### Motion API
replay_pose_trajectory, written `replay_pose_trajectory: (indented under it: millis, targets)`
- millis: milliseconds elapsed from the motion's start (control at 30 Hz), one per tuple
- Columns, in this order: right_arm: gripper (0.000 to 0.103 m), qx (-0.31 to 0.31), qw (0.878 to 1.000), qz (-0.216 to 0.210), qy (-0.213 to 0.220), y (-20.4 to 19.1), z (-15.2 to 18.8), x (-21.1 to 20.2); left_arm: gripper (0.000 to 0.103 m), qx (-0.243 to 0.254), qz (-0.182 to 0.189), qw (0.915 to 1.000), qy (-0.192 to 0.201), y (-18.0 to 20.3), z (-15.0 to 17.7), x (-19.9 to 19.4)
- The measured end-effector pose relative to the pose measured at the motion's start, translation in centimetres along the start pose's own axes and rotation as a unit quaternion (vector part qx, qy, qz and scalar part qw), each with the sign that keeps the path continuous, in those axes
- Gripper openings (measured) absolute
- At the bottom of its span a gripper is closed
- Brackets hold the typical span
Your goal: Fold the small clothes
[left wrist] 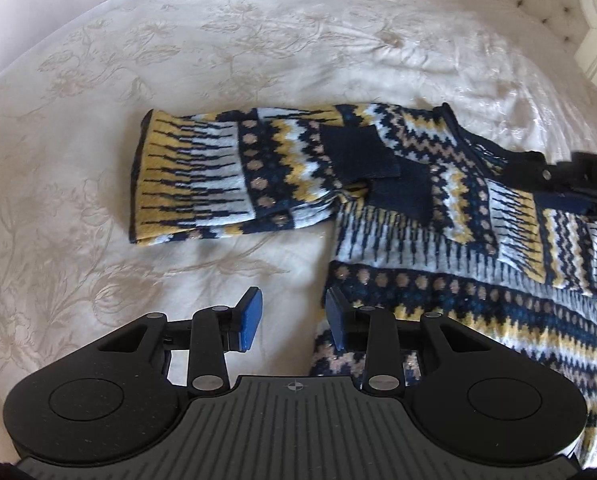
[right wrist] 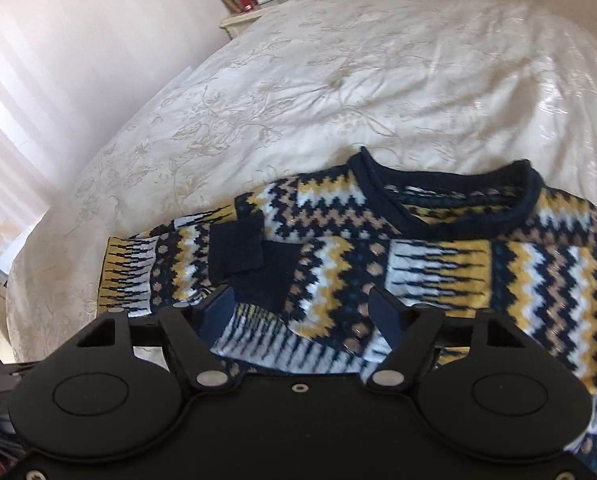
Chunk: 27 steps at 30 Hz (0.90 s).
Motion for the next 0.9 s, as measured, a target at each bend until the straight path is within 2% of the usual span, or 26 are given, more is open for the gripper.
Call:
replay_pose_trajectory:
  millis: [100, 233, 400, 600, 700, 767, 900]
  targets:
    - [0.066, -0.01, 1.0, -0.021, -0.014, -1.2, -1.0, 3.3, 0.034, -0.007, -0.003, 0.9999, -0.01, -1.5, 0.3, 0.5]
    - [0.062, -0.005, 0.998, -0.041, -0.038, -2.2, -1.8, 7.6, 0.034, -0.012, -0.007, 0.9998, -0.017, -3.1, 0.5, 0.9]
    - [0.06, -0.014, 0.997, -0.039, -0.065, -2.9, -2.1, 11.8, 0.034, -0.021, -0.012, 0.9994, -0.023, -4.9, 0.5, 1.2]
    - [0.059, -0.018, 0.996, -0.028, -0.086, -2.7, -1.9, 14.9, 0.034, -0.04, -0.021, 0.9987, -0.026, -6.6, 0.5, 1.3]
    - [0.041, -0.013, 0.996, -0.033, -0.084, -3.0, -2.1, 15.5, 0.034, -0.047, -0.025, 0.9982, -0.026, -6.9, 0.6, 1.2]
    - [0.019, -0.019, 0.996, -0.034, -0.079, -3.5, -2.3, 15.4, 0.034, -0.048, -0.025, 0.9982, -0.026, -6.9, 0.7, 1.1]
    - [0.014, -0.02, 0.995, -0.078, -0.055, -5.6, -3.6, 13.4, 0.034, -0.043, -0.022, 0.9986, -0.021, -6.2, 0.5, 0.7]
Point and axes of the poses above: each gripper's, at about its wrist camera, not at the fingertips, and x roughly the way its jaws point, y to its right, z to its underside, the point moved 10 cm from there along x, roughly the way its jaws point, and after that the axes turned 7 degrees about -z, right-handed, at the moved point
